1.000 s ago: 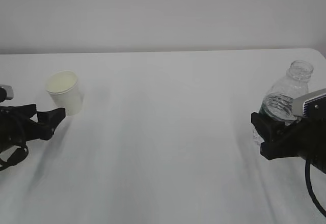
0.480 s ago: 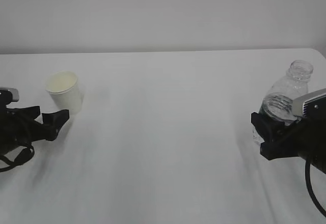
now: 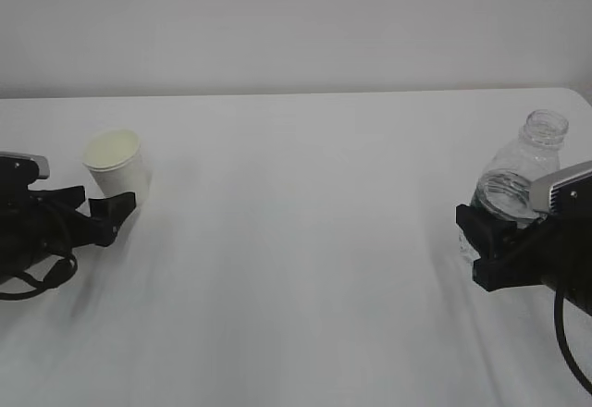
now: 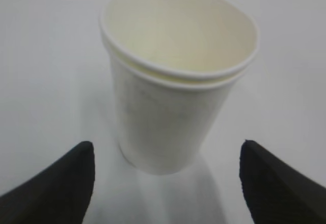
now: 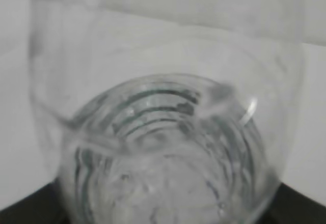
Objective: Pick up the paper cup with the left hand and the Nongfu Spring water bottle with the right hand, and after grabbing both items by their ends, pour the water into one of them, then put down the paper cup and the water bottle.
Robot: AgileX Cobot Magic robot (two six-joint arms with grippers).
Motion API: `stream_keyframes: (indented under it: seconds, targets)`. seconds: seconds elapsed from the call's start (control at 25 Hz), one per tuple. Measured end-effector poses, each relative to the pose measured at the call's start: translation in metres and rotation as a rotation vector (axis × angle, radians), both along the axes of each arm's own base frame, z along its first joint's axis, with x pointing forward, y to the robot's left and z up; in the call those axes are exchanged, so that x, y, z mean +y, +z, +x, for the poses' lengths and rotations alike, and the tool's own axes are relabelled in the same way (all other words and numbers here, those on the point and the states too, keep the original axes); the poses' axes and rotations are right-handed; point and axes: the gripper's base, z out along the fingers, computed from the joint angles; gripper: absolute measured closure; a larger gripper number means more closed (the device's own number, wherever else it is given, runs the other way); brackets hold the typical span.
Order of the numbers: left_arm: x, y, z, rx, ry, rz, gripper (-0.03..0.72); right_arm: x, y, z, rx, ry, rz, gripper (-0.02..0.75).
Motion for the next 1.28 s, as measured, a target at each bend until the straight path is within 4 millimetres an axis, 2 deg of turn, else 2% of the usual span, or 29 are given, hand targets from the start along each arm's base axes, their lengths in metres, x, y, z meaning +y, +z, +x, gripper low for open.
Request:
stream_keyframes:
  seconds: [0.56,0.76,0.96,1.28]
  targets:
    - [-0.001,0.009,0.030,-0.030,0.000,0.008,0.039,0.000,0.000,0.000,0.000,0.000,0.000,0.292]
    - [-0.007,-0.002,0.038,-0.012,-0.019,0.001,0.045,0.000,0.000,0.000,0.000,0.000,0.000,0.292]
    - [-0.015,-0.004,0.051,-0.029,-0.043,0.005,0.049,0.000,0.000,0.000,-0.001,0.001,-0.002,0.292]
    - [-0.014,-0.005,0.056,-0.032,-0.020,-0.001,0.070,0.000,0.000,0.000,-0.005,0.005,-0.015,0.292]
